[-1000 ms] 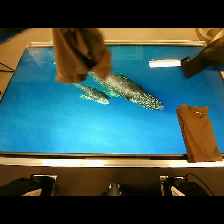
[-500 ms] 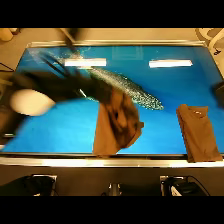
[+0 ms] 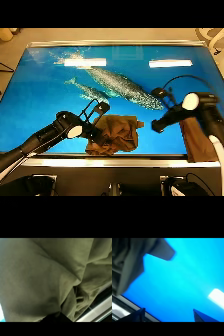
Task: Fold the shirts.
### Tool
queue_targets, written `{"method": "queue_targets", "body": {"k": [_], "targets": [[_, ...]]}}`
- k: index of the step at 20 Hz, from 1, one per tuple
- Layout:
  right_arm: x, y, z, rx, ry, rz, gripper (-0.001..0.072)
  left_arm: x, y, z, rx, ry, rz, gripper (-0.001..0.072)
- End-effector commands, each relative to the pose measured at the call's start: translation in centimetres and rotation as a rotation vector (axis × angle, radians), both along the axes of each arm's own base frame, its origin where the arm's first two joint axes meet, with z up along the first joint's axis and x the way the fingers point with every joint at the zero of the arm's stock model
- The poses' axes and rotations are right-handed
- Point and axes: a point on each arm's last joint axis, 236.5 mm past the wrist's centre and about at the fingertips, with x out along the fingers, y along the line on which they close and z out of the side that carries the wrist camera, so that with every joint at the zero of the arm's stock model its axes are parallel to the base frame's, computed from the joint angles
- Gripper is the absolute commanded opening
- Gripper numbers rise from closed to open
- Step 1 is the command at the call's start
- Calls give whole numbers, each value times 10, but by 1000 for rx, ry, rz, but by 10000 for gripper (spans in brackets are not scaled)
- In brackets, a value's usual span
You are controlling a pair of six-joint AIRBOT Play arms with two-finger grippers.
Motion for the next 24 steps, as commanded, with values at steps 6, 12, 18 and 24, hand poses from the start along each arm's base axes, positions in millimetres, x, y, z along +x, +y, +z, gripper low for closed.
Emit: {"method": "queue_targets", "body": {"k": [6,12,18,24], "targets": [[-16,83,-79,357,312,-18,645,-10,11,-6,43,26,-34,26],[-22,84,-97,358,375,-36,506,3,-4,-1,-22,-29,-14,26],[1,93,-43,413,209,119,20,37,-14,47,-100,-153,9,25],[67,36,289,178,-831,127,21,96,41,323,-376,-747,135,25]]}}
